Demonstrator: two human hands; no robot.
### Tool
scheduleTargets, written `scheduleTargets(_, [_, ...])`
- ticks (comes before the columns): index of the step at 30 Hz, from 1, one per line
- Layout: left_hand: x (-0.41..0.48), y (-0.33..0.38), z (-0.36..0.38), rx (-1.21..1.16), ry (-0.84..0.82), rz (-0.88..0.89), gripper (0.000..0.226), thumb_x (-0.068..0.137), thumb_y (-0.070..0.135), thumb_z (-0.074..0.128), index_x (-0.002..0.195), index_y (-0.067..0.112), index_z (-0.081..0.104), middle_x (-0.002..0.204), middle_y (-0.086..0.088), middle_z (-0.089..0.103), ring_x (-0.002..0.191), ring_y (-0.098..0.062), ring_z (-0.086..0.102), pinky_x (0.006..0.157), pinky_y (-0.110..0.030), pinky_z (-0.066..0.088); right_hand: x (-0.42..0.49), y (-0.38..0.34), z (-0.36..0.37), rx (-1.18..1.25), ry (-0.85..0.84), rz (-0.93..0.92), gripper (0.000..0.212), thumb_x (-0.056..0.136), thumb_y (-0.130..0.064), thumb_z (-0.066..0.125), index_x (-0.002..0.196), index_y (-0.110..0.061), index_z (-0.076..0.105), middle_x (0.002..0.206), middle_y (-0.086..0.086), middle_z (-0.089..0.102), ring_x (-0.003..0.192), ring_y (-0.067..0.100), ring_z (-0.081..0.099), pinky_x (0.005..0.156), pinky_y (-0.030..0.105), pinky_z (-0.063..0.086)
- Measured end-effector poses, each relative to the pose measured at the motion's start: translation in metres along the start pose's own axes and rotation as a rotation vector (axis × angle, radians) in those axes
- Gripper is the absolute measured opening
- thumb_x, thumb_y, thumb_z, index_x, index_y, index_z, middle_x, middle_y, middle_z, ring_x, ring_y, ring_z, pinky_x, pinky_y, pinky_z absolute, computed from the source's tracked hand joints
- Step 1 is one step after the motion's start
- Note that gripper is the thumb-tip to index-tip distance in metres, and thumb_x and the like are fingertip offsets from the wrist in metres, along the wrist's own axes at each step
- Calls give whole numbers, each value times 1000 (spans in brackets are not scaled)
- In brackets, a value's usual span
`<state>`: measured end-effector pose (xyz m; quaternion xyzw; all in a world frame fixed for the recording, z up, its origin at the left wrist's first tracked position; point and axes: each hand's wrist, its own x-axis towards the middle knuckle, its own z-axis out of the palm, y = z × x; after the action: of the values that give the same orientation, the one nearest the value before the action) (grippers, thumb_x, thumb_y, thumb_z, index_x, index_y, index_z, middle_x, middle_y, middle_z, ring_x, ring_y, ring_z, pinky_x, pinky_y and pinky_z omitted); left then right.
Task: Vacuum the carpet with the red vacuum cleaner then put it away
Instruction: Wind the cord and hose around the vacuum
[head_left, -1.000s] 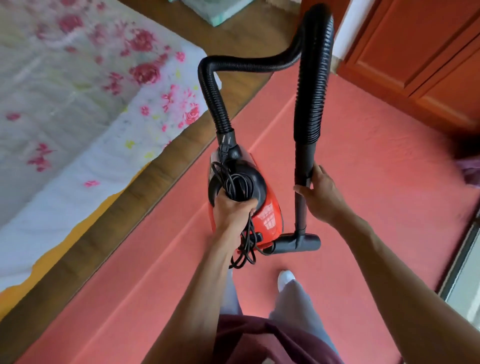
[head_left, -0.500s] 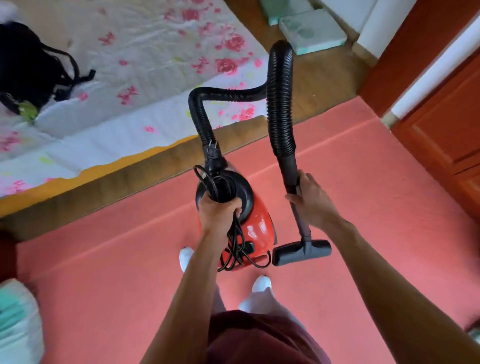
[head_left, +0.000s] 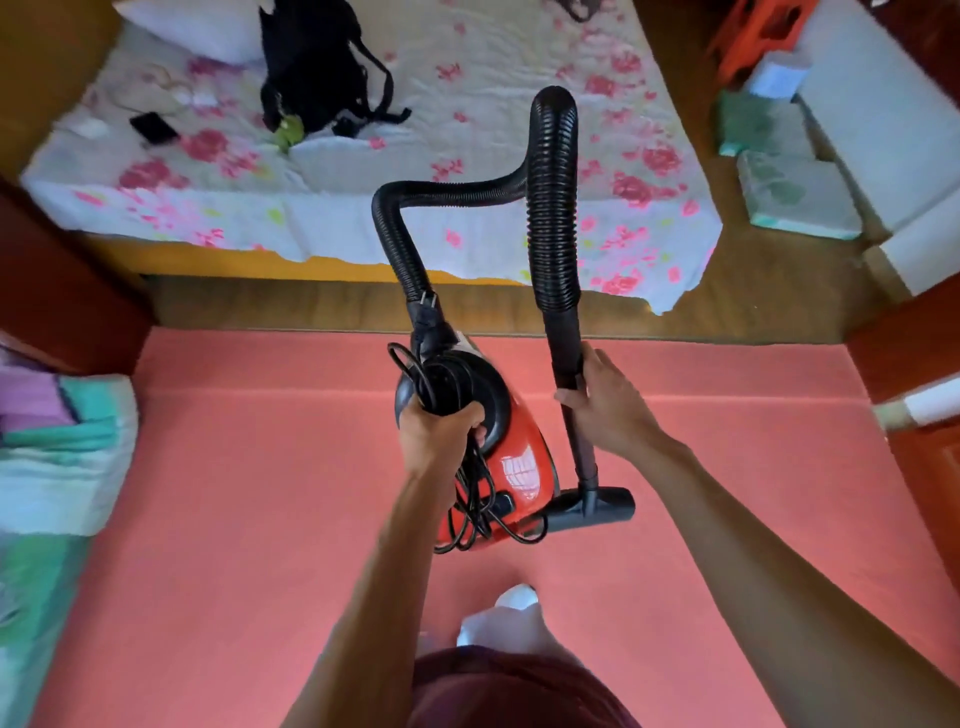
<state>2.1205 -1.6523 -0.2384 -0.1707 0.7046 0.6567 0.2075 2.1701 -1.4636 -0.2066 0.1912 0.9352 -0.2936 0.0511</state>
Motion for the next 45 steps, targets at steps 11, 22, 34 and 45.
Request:
scheduleTargets(11, [4,18,-203,-183,341,51,23,52,13,69,75,14,64,64,-6,65,59,-24,60,60,-36,53,9,-187,107,-94,-176,-319,41,95,-19,59,132,-21,42,123,10,55,105,37,61,84,47,50])
scheduleTargets(22, [-21,-16,-398,-369,802,17,23,54,15,70,75,17,60,56,-8,64,49,-24,58,56,-38,52,-12,-398,249,-149,-451,-759,47,93,-26,63,135,-24,42,116,6,56,102,35,62,84,48,51])
scheduleTargets(34, [-8,-47,-549,-562,1282,-118,39,42,31,70,78,18,62,78,-19,72,70,-37,69,71,-57,59,-11,-565,383,-279,-795,-1144,44,95,-24,61,134,-17,43,123,9,54,110,33,59,83,41,48])
scheduleTargets(45, [24,12,-632,-884,1503,-33,27,55,9,68,77,19,57,52,-5,63,51,-25,56,64,-42,51,20,-719,455,-374,-914,-1414,49,94,-13,59,139,-14,37,122,11,52,104,33,63,75,37,45])
